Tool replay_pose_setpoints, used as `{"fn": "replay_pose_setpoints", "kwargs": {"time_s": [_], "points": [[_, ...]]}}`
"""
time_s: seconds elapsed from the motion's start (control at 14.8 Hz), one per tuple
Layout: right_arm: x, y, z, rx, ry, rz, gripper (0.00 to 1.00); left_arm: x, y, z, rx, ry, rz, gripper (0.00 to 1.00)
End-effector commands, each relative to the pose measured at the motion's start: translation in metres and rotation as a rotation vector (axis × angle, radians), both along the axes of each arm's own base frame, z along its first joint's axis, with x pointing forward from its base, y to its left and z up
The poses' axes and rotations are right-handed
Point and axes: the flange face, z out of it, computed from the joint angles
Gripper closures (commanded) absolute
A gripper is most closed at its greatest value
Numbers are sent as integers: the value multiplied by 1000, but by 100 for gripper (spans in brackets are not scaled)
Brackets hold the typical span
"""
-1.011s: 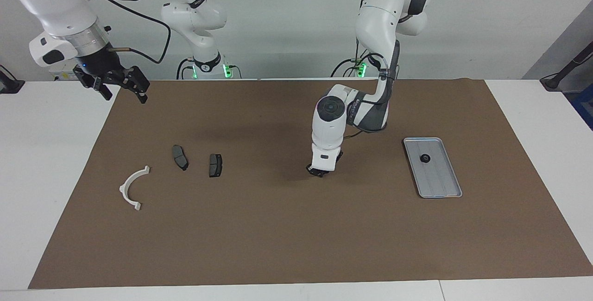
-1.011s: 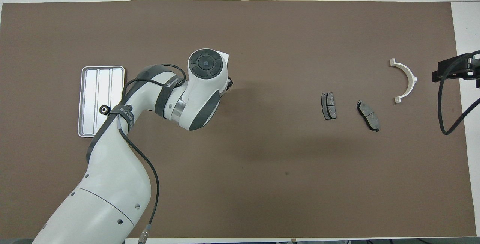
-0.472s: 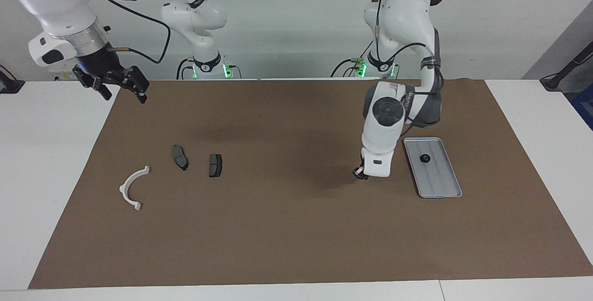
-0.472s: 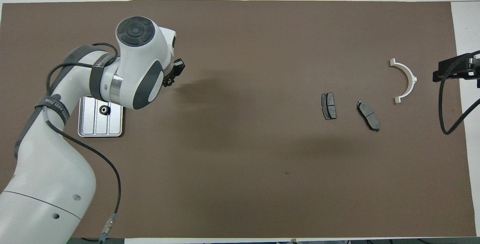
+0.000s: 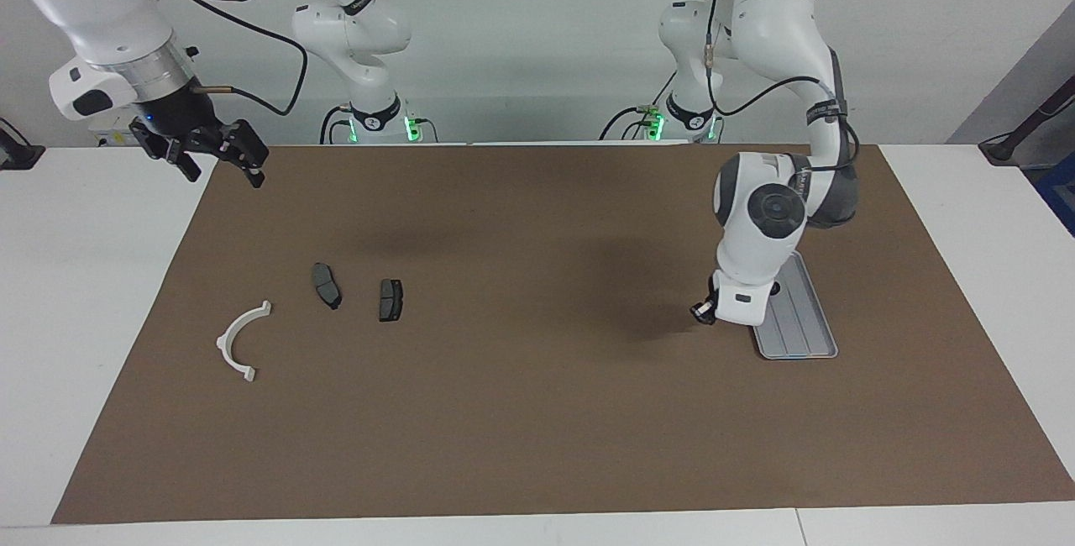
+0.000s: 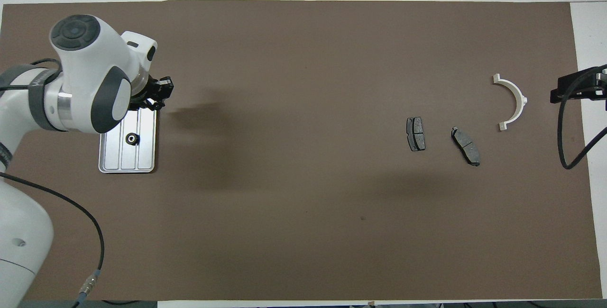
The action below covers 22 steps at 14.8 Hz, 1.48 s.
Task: Pick bearing gear from pile to tray
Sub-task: 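Carry the second bearing to the silver tray with the left gripper, then lower the bearing into the tray and open the left gripper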
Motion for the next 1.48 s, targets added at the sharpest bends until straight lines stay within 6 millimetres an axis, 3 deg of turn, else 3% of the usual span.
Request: {"fn": "replay_pose_setpoints", "kwargs": {"time_s": [0.0,0.13,0.54,0.74,1.28,1.35,1.42], "points": [[-9,-4,5,17,8,11,3,-14,7,-14,-10,-77,-22,100],[-9,-4,5,18,8,11,3,-20,27,-24,-14,-108,-9,100],[-12,-2,3,20,27,14,3,-25,58,-33,-13,-115,-24,100],[-13,-2,3,20,33,14,3,-35,63,-47,-16,-138,-23,100],[-15,-2,3,23,40,3,0,-38,64,-53,-17,-147,-24,100],[-16,-2,4,21,38,3,0,-40,63,-57,-17,-158,-24,92],[-16,-2,4,21,36,3,0,-41,63,-59,-18,-162,-25,75]]}}
